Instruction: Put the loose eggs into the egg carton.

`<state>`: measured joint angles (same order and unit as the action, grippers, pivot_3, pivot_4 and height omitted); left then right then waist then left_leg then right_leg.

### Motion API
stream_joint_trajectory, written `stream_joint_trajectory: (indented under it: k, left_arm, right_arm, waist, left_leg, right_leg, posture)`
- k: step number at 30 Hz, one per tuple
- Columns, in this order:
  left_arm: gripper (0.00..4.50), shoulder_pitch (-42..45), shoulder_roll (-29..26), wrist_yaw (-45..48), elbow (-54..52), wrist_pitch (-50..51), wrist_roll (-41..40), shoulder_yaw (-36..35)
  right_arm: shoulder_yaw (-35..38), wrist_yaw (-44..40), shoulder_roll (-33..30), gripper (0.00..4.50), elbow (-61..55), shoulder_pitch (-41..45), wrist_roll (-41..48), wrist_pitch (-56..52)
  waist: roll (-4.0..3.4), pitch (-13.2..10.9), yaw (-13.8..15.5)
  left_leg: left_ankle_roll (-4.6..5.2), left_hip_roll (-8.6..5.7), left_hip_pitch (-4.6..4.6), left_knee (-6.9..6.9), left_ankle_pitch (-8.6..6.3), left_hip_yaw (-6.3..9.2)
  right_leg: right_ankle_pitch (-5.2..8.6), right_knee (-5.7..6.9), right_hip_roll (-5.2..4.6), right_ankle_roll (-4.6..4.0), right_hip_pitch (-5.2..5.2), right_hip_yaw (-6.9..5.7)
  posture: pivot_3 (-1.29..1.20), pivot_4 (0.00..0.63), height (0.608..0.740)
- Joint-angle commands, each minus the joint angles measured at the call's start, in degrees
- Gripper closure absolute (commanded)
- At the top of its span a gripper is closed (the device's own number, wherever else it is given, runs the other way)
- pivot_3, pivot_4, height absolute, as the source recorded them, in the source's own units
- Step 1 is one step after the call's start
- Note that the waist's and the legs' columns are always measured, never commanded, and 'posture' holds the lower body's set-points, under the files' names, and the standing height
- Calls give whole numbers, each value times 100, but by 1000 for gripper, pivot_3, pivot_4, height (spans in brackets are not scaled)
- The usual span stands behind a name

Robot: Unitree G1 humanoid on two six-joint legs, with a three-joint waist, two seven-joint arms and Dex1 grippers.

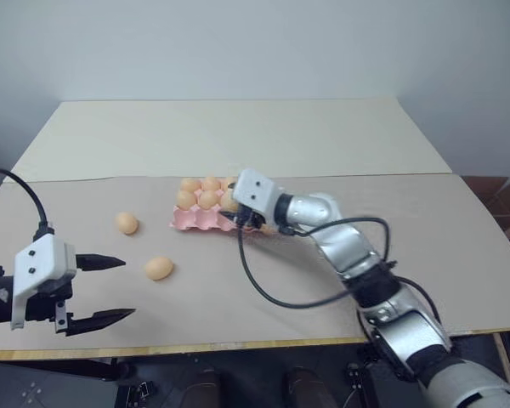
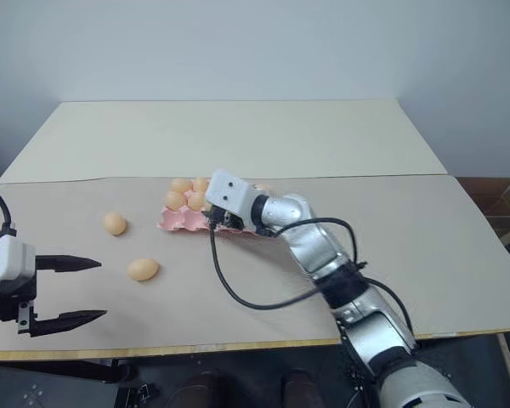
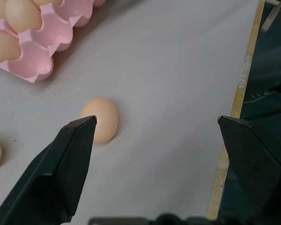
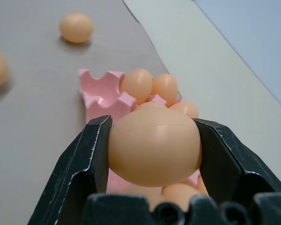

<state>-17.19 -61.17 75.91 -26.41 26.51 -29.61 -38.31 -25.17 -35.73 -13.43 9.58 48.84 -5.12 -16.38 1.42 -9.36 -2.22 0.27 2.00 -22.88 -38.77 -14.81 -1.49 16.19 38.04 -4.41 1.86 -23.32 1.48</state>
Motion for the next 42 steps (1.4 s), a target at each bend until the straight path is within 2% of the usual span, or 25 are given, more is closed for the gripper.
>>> stream_joint_trajectory:
  k: [1,4,10,15,21,25,28,33,35,38,42]
  left_arm:
    - [0,-99,44,16,-189,-36,-35,-259]
    - [0,-151,73,-18,-239,-23,-33,-295]
    - [0,-138,120,-64,-228,-19,-75,-263]
    - [0,45,82,-77,-157,-34,-131,-172]
    - [0,193,69,-44,-77,-67,-104,-32]
    - [0,177,88,-15,-53,-79,-95,-25]
    - [0,94,157,39,66,-151,-65,-89]
    - [0,100,384,79,319,-164,-286,-276]
    - [0,10,361,128,439,-304,-115,-274]
    - [0,-86,365,177,598,-458,-5,-232]
    - [0,80,479,53,1009,-648,22,-87]
  right_arm:
    - [-41,270,240,1935,636,274,-319,838]
    - [-60,359,362,1935,984,354,-502,1192]
    - [-14,597,502,109,1309,414,-825,1517]
    - [118,442,442,109,900,328,-780,1411]
    - [366,149,115,109,-187,43,-627,966]
    - [956,-856,-606,109,-1845,-548,325,-295]
    - [1576,-1923,-1719,109,-3026,-1138,1364,-1354]
    - [2478,-3174,-3420,109,-3873,-2044,2549,-1924]
    - [2815,-3551,-3975,109,-4000,-2414,2820,-1898]
    - [3068,-3675,-4373,109,-4086,-2738,3017,-1838]
    - [3080,-3431,-4491,109,-4178,-2977,2958,-1775]
  waist:
    - [0,0,-23]
    - [-1,0,-40]
    - [-1,0,-43]
    - [-1,0,-40]
    - [-1,0,-35]
    - [-1,0,13]
    - [-1,-1,74]
    - [-2,-2,110]
    - [-2,-2,104]
    - [-1,-2,91]
    - [-1,-2,119]
  left_leg:
    - [0,1,-2,1,0,0]
    - [-1,4,-3,3,1,-1]
    - [-2,5,1,3,1,0]
    - [-2,6,-1,5,1,1]
    - [-2,6,-1,6,0,2]
    - [-1,5,-5,6,0,4]
    - [0,6,-10,4,0,7]
    - [4,9,11,4,-3,4]
    - [4,12,13,5,-3,4]
    - [4,13,23,5,-3,-4]
    - [4,12,26,4,-2,-6]
  right_leg:
    - [0,0,1,0,-3,0]
    - [0,3,2,0,-8,3]
    - [-1,6,1,-1,-5,3]
    - [-1,4,1,-2,-6,2]
    - [-1,4,1,-2,-6,2]
    - [-1,0,-2,-1,-4,-1]
    - [-1,-4,-8,-1,-1,-5]
    - [0,-7,2,-2,14,-4]
    - [0,-5,4,-3,15,-4]
    - [0,-5,7,-3,20,4]
    - [0,-4,7,-2,22,6]
  posture:
    - [0,150,740]
    - [0,150,740]
    - [0,150,740]
    - [0,150,740]
    - [0,150,740]
    - [0,150,740]
    - [0,150,740]
    - [0,150,740]
    - [0,150,740]
    - [0,150,740]
    - [0,150,740]
